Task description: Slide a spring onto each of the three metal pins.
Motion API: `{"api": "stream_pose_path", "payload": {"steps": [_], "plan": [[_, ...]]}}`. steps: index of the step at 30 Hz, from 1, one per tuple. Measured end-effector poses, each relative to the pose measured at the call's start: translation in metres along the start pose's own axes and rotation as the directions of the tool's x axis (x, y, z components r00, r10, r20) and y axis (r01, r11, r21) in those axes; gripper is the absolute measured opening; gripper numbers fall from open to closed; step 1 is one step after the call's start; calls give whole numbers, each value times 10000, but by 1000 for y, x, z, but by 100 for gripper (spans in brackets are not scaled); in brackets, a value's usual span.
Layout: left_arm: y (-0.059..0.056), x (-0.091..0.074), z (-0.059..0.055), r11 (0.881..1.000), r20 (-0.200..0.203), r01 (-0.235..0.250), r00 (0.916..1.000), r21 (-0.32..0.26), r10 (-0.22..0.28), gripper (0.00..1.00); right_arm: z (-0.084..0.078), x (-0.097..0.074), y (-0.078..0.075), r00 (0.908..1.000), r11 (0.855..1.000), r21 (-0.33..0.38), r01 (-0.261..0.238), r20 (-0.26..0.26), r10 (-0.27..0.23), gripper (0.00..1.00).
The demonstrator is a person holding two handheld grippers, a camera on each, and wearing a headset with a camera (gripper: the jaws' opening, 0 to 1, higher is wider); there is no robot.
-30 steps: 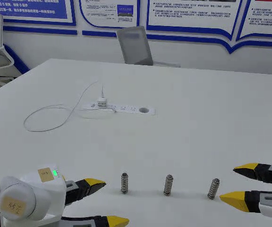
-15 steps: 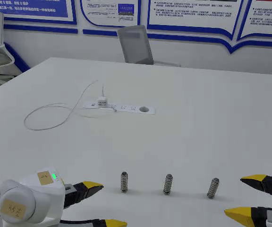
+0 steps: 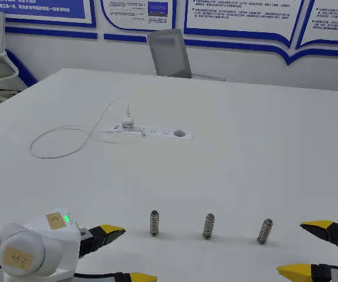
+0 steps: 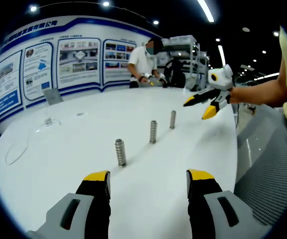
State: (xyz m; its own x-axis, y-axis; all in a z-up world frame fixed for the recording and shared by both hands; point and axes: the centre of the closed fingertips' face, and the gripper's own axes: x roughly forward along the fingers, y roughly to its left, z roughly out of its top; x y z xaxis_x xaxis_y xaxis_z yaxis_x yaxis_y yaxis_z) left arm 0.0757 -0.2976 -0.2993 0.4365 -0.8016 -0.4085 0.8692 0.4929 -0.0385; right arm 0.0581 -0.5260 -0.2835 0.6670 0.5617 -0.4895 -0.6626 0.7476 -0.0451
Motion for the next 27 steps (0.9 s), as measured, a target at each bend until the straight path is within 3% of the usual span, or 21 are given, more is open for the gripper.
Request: {"api": "stream_pose_path", "payload": {"steps": [27], "plan": [[1, 1, 1, 10000, -19, -40, 10000, -39, 40, 65, -2, 2, -3, 10000, 10000, 72, 24, 8, -24, 66]]}}
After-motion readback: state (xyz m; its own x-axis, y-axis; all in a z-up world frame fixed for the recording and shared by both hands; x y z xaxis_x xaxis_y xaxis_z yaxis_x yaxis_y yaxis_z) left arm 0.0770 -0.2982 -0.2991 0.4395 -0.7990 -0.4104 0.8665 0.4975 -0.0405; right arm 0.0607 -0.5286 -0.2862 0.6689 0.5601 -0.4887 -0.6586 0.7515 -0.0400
